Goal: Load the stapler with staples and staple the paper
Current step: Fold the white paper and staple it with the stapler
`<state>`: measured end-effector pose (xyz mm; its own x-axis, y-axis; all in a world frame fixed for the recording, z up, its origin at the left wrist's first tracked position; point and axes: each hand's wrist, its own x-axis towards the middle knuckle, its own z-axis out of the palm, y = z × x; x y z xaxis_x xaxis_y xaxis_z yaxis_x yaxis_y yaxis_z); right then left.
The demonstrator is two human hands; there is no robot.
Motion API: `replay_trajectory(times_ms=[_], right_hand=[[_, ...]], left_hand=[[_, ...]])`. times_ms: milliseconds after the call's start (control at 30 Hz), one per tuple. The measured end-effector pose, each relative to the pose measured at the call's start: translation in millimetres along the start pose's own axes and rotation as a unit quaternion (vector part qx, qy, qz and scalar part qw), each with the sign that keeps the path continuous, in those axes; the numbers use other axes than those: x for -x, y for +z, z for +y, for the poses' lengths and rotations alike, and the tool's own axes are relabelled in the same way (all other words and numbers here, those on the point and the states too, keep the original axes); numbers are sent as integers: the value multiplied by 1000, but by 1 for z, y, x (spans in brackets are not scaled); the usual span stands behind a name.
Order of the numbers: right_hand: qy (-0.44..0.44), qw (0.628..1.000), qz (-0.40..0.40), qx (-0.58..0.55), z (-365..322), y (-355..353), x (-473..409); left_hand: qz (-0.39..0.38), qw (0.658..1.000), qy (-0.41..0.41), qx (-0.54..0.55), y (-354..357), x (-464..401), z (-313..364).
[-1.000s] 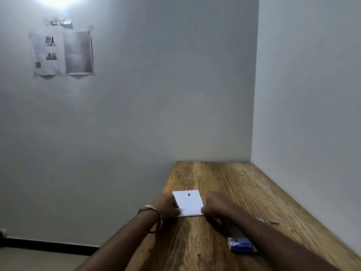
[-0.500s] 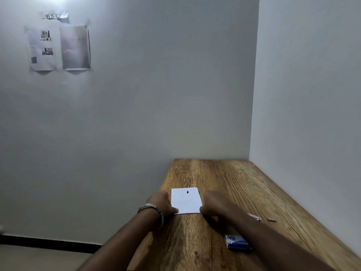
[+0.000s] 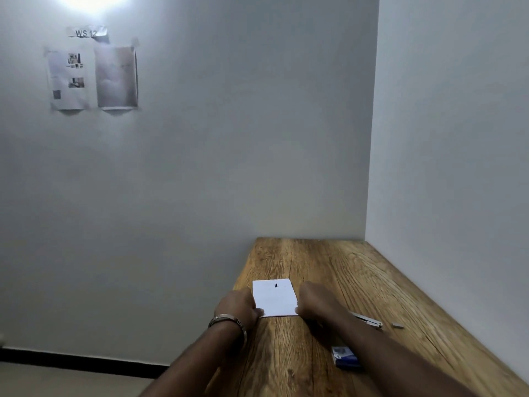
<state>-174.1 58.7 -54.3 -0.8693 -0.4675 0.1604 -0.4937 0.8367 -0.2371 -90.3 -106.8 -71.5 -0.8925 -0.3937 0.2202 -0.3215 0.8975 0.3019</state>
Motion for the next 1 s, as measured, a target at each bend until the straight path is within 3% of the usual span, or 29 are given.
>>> replay_trajectory(times_ms=[133, 267, 467, 600, 733, 867, 1000], right_hand=[[-82, 995, 50, 41, -1, 5, 8], [-184, 976, 87, 82, 1, 6, 16], [-262, 943, 92, 181, 6, -4, 18], [-275, 946, 71, 157, 15, -10, 18], [-311, 943, 48, 111, 26, -11, 20], [-277, 960, 10, 42, 33, -13, 16], [-263, 964, -19, 14, 35, -15, 14]], left_hand=[[48, 997, 51, -9, 3, 7, 3], [79, 982, 158, -72, 4, 8, 5], [58, 952, 231, -191, 1, 6, 9], [34, 936, 260, -233, 1, 8, -1], [18, 950, 258, -178, 4, 13, -16], [11, 978, 192, -85, 7, 15, -26], [5, 986, 158, -58, 11, 15, -30]])
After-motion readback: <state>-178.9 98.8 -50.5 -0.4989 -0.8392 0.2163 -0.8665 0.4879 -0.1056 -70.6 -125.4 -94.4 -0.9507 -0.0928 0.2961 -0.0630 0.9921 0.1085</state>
